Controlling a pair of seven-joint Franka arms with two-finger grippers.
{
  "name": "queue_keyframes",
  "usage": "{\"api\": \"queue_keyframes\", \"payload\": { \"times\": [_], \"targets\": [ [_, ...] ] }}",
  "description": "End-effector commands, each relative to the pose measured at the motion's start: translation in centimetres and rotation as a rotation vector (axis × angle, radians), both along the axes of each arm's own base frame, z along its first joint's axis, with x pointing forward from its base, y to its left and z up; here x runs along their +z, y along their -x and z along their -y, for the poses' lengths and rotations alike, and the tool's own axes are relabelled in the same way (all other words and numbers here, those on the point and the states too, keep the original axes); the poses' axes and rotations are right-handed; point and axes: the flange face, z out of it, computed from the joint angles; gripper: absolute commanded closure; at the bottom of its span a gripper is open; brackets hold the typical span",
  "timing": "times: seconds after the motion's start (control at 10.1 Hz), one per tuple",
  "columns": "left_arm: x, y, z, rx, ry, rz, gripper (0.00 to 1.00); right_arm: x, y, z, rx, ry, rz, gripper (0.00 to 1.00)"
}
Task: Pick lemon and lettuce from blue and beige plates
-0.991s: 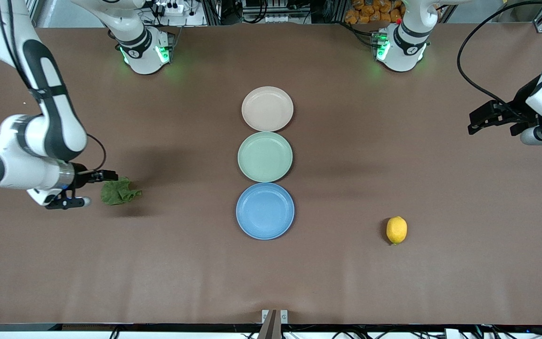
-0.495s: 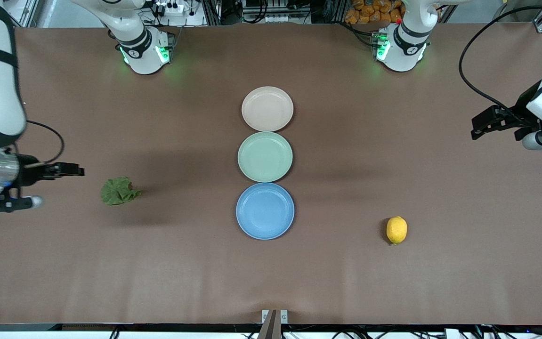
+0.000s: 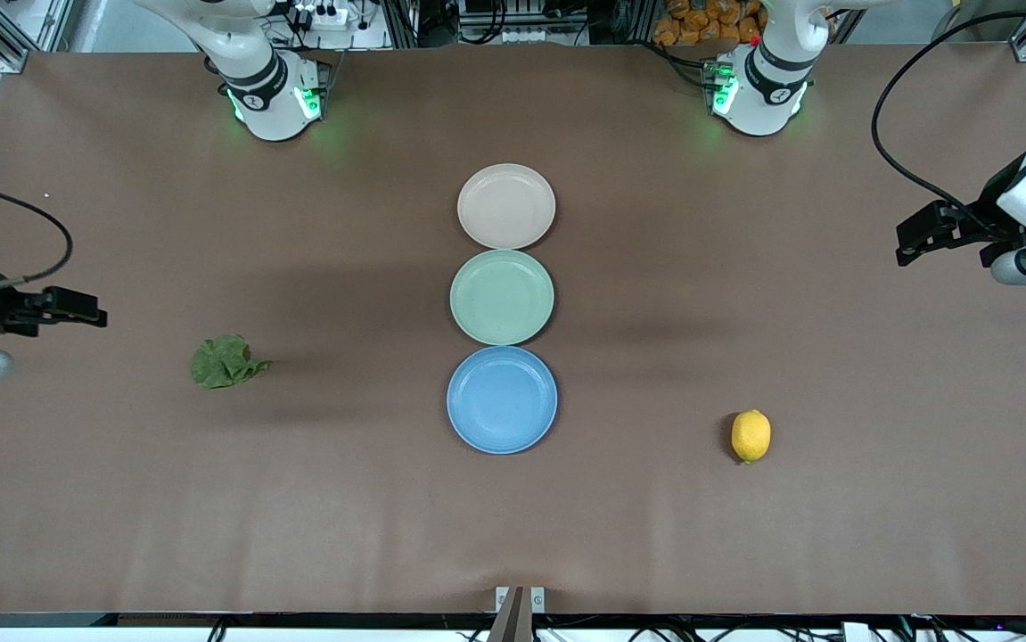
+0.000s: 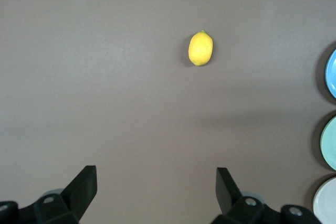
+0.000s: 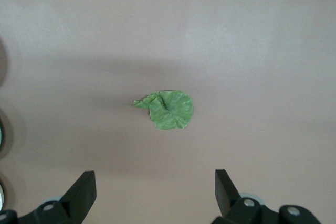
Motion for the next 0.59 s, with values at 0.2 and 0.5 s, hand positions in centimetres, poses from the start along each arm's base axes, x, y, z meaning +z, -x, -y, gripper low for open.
{"api": "queue_keyframes", "payload": {
  "times": [0.2, 0.5],
  "targets": [
    [0.9, -0.3, 0.2, -0.001, -0.016, 0.021, 0.00, 6.5, 3.5, -4.1, -0.046, 0.045, 0.060, 0.00],
    [0.9, -0.3, 0.4, -0.004, -0.016, 0.021, 0.00, 9.7, 6.0, -5.1, -0.045, 0.052, 0.109, 0.00]
  ]
}}
